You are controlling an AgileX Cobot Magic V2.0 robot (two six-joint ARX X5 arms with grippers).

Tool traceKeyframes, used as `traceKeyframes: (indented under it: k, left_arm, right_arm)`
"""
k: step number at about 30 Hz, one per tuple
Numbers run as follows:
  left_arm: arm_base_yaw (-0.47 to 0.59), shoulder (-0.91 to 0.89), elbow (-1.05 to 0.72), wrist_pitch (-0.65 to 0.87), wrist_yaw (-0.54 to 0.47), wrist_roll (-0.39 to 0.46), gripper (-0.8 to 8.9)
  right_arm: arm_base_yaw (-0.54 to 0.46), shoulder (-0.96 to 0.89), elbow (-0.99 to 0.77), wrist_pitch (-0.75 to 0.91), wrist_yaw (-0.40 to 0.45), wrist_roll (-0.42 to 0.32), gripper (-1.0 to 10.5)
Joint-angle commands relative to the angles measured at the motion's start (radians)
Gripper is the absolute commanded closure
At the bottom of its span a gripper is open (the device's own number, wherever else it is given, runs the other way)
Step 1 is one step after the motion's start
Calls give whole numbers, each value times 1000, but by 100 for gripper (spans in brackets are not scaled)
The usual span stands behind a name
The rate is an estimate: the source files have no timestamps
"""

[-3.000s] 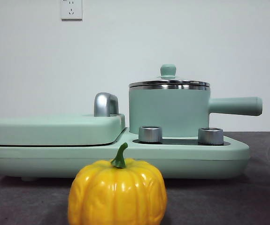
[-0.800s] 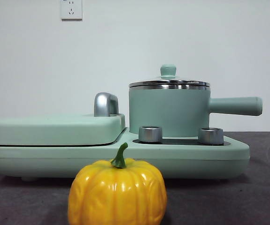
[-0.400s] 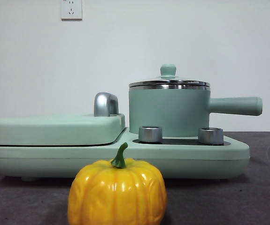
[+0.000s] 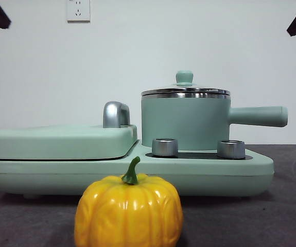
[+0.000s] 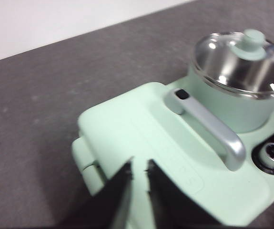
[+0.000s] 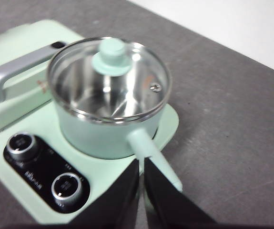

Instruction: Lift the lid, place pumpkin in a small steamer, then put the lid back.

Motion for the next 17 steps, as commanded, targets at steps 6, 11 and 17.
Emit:
traceKeyframes:
  k: [6, 11, 17]
  left_arm:
    - [-28, 8, 21, 28, 6, 41, 558]
    - [-61, 18, 21, 40, 7, 41, 558]
    - [-167, 102, 21, 163, 20, 39, 558]
  right_arm:
    - [21, 5, 19, 2, -1, -29, 656]
    - [37, 5, 19, 2, -1, -29, 656]
    - [42, 5, 19, 3, -1, -28, 657]
